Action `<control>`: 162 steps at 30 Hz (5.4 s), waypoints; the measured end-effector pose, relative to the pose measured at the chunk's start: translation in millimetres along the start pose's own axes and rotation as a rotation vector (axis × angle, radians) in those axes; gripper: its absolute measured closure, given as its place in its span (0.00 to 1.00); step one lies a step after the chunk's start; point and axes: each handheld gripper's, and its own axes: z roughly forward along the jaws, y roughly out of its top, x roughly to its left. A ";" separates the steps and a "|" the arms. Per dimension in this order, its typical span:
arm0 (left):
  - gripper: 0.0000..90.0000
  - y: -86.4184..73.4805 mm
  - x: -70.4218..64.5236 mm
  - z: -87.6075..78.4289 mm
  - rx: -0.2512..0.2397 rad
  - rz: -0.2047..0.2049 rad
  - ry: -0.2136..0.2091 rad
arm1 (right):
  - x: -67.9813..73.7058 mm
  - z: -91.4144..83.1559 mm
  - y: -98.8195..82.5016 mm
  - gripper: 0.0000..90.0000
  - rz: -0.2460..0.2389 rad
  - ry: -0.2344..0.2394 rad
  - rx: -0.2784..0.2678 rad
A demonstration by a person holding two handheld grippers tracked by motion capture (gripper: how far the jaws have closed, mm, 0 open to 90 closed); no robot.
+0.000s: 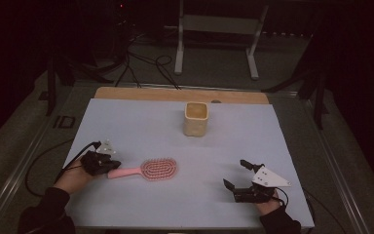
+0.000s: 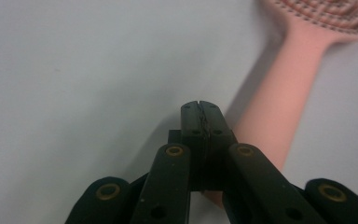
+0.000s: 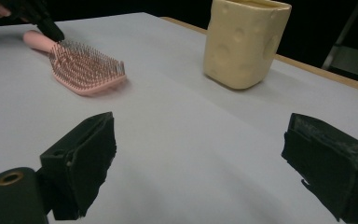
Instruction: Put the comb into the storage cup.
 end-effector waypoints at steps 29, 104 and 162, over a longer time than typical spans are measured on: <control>1.00 -3.1 -59.2 -9.6 0.053 0.099 -0.126 | 0.8 0.6 0.3 0.10 -0.006 -0.004 0.007; 0.69 48.7 -108.8 -22.3 0.068 -0.243 0.047 | 1.9 2.3 0.1 0.10 -0.004 -0.002 0.022; 0.73 65.7 -100.6 23.9 0.319 -0.274 -0.010 | 2.6 2.6 -0.3 0.10 -0.012 -0.009 0.027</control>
